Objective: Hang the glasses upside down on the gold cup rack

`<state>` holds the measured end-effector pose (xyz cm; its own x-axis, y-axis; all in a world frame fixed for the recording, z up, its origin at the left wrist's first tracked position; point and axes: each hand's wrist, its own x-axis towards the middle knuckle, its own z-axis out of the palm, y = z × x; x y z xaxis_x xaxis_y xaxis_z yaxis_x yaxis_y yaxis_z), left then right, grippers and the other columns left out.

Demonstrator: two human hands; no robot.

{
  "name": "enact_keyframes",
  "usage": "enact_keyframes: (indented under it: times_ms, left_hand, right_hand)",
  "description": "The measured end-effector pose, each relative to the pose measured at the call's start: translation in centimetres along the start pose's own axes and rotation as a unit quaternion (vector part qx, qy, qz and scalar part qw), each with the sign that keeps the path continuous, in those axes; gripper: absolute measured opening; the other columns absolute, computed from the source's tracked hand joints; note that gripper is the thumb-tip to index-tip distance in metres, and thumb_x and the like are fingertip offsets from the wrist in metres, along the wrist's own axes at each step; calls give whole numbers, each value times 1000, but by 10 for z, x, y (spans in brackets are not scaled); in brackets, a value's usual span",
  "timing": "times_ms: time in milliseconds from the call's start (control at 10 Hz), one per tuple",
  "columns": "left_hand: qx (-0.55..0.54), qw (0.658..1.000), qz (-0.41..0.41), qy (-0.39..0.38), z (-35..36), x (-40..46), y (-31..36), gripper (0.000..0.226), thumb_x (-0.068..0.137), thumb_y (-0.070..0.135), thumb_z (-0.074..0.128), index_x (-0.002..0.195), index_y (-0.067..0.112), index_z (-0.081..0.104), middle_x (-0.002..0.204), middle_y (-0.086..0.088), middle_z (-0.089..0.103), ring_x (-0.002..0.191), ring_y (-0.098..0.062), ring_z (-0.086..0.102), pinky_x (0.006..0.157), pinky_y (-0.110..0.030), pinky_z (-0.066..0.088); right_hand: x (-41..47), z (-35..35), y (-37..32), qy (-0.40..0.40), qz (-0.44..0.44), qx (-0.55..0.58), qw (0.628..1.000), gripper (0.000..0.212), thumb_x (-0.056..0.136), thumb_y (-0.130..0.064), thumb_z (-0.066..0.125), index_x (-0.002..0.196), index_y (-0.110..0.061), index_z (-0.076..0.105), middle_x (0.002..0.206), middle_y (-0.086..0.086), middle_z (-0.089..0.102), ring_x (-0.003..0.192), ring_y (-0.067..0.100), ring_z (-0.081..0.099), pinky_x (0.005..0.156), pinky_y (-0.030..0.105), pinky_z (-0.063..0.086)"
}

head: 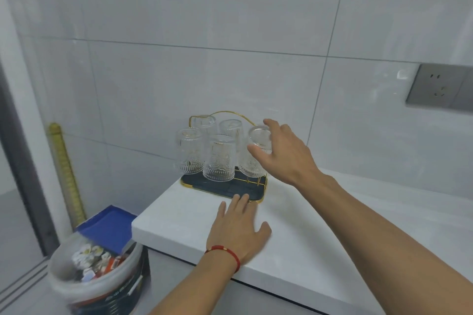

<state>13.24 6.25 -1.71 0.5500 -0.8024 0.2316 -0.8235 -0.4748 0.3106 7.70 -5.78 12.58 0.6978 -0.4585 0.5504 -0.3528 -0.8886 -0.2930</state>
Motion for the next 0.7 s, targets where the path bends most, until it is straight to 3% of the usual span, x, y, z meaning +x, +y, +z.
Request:
enact_keyframes:
  times_ms: [200, 300, 400, 500, 600, 700]
  left_hand:
    - [-29, 999, 13, 24, -1, -2, -1, 53, 91, 50, 34, 133, 23, 51, 162, -5, 30, 151, -24, 16, 123, -42, 12]
    - [-45, 998, 14, 38, -2, -3, -1, 47, 91, 49, 36, 123, 22, 56, 155, -6, 41, 148, -25, 23, 120, -43, 21]
    - [-64, 996, 19, 55, -4, -6, 0, 44, 91, 48, 40, 118, 20, 60, 149, -6, 47, 146, -26, 29, 118, -41, 26]
    - [-87, 992, 25, 93, -7, -8, 0, 44, 89, 43, 47, 122, 18, 64, 138, -1, 59, 133, -21, 44, 111, -32, 33]
    - [-107, 980, 39, 166, -11, -15, 1, 30, 85, 38, 52, 100, 17, 68, 102, 1, 68, 101, -20, 55, 89, -33, 45]
    - [-142, 963, 74, 216, -11, -25, 2, 11, 84, 26, 59, 85, 17, 64, 86, 5, 65, 85, -17, 55, 78, -37, 49]
  right_hand:
    - [1, 23, -2, -37, 35, -9, 999, 70, 93, -65, 46, 149, -23, 47, 137, 13, 59, 126, 34, 57, 97, 48, 50]
    - [-3, 27, 1, -38, 39, -6, 998, 70, 95, -67, 40, 150, -24, 45, 136, 12, 57, 128, 32, 55, 98, 48, 50]
    - [-10, 30, 3, -55, 45, 14, 997, 72, 99, -66, 37, 157, -24, 32, 142, 13, 51, 131, 34, 50, 99, 48, 47]
    - [-27, 26, 3, -20, 51, 55, 997, 70, 103, -55, 40, 161, -19, 24, 144, 15, 46, 133, 34, 45, 107, 48, 44]
    - [-55, 13, 2, 73, 23, 108, 991, 56, 103, -32, 51, 154, -10, 37, 142, 12, 49, 133, 29, 44, 112, 40, 38]
    - [-89, -10, 0, 103, 56, 210, 971, 39, 99, -17, 58, 138, -18, 54, 133, -2, 58, 124, 15, 53, 110, 38, 43]
